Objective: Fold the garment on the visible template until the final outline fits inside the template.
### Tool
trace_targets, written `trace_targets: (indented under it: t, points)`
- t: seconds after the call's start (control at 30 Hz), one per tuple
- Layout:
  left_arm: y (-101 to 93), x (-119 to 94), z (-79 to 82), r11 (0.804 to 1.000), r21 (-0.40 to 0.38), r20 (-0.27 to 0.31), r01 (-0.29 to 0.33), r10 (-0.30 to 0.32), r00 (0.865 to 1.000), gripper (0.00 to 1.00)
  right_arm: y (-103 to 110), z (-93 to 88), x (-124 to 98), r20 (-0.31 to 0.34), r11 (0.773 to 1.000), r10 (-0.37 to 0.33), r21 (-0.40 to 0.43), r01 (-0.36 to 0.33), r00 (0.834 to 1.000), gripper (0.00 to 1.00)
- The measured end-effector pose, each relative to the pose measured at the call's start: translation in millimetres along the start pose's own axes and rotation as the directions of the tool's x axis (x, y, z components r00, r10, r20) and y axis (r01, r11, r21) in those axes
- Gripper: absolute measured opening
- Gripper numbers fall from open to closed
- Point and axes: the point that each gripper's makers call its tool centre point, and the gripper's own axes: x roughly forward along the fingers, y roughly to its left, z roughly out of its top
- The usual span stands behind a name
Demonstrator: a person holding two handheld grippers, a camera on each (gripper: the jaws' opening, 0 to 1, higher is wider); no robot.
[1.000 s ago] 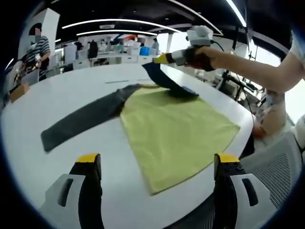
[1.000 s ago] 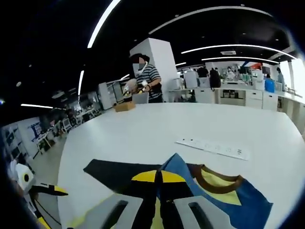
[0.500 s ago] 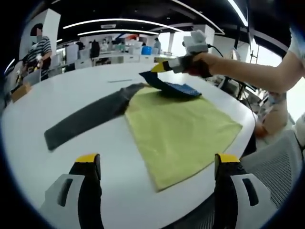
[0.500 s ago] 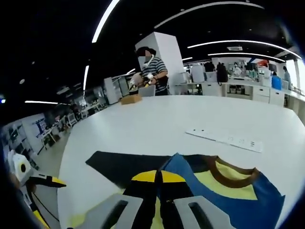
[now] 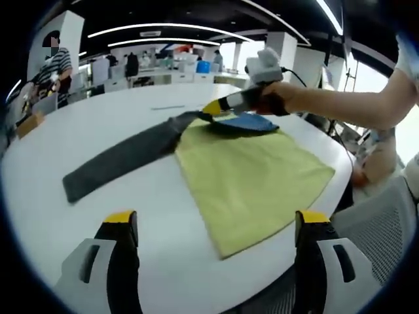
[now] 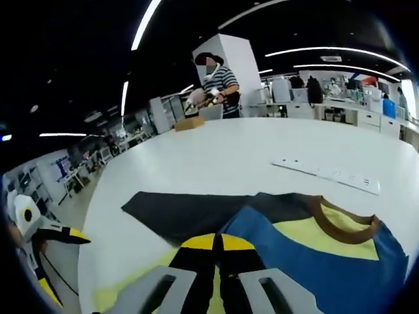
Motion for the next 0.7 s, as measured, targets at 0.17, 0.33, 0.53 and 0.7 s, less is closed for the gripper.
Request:
trace_targets:
  t: [0.17,0.33,0.53,0.7]
  points:
    - [0.9,1,-1.2,1.000,0.000,-0.006,-0.001,0.001,1.000,0.97,7,-10.0,7,-0.023,1.000,0.023,-0.008,-0.023,0.999,0.00]
    - [1.5,1,-2.5,1.000,0.003,-0.012,-0.003,0.003,1.000,0.97,9,-22.0,13,-0.053,1.000,0.025,-0.010,-0.025,0.998,0.00]
    - [2.3,1,-3.5,1.000,0.005,-0.014,-0.005,0.005,1.000,0.97,14,-29.0,18,-0.062,1.000,0.030,0.001,-0.030,0.998,0.00]
    - [1.2,1,-3.1,1.000,0.013,-0.016,-0.004,0.004,1.000,0.97,19,-34.0,20,-0.079,0.999,0.038,0.006,-0.038,0.996,0.00]
